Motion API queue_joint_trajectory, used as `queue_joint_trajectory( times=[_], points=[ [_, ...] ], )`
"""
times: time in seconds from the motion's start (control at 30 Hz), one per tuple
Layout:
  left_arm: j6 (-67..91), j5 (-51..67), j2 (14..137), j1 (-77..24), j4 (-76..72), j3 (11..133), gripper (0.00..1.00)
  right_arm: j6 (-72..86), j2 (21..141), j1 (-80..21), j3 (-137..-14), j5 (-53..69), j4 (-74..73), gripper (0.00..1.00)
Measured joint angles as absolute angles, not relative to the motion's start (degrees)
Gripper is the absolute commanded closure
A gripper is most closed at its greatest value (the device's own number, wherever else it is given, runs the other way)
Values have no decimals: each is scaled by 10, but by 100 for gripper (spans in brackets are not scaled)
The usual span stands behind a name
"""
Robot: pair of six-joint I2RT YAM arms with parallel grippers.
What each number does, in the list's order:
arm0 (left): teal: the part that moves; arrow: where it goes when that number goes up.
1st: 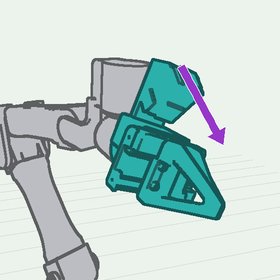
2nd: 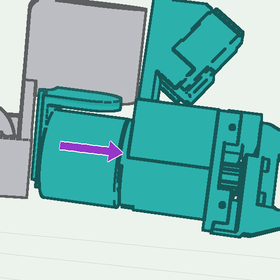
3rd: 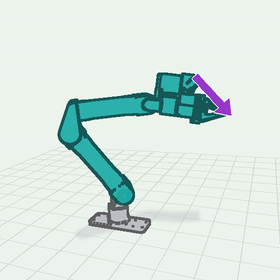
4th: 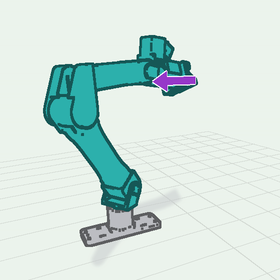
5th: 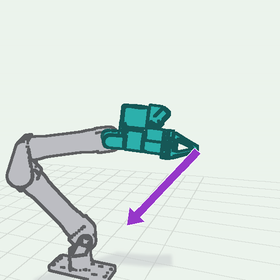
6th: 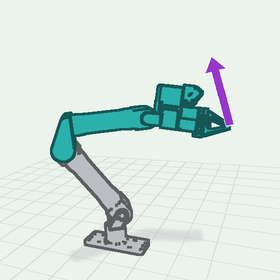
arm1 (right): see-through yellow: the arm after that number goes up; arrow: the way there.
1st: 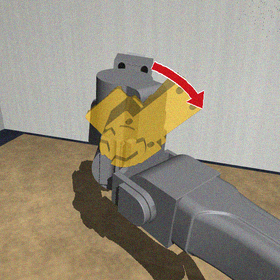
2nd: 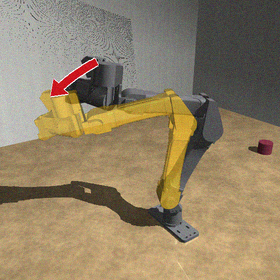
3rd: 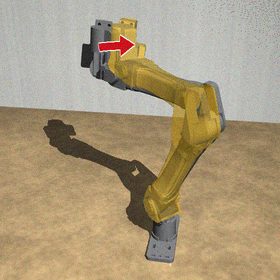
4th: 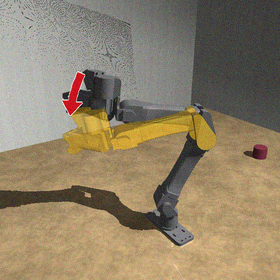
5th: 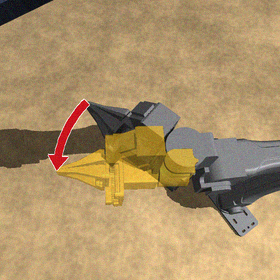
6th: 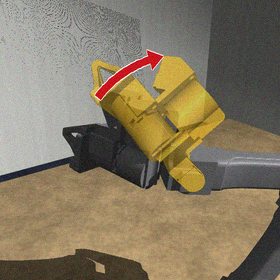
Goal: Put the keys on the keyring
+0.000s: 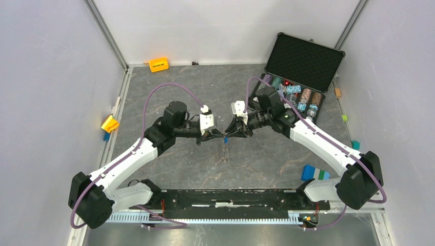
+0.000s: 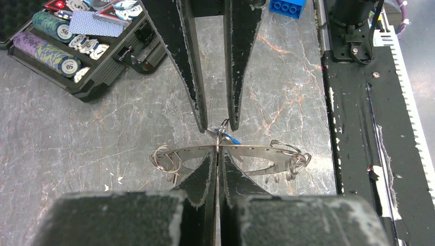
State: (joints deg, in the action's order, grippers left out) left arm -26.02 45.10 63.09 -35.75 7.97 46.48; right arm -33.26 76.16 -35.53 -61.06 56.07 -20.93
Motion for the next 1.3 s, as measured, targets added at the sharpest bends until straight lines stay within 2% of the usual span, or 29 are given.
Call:
queue_joint_trajectory(
  times=[0.2, 0.47, 1.3],
  points=[
    [-252, 451, 631, -357, 80, 465, 98, -328, 763, -355, -611, 543, -206, 82],
    [-251, 449, 629, -354, 80, 464, 98, -333, 768, -357, -611, 540, -213, 100],
    [-255, 473, 609, -336, 59, 435, 98, -317, 787, -363, -611, 551, -200, 100]
  ],
)
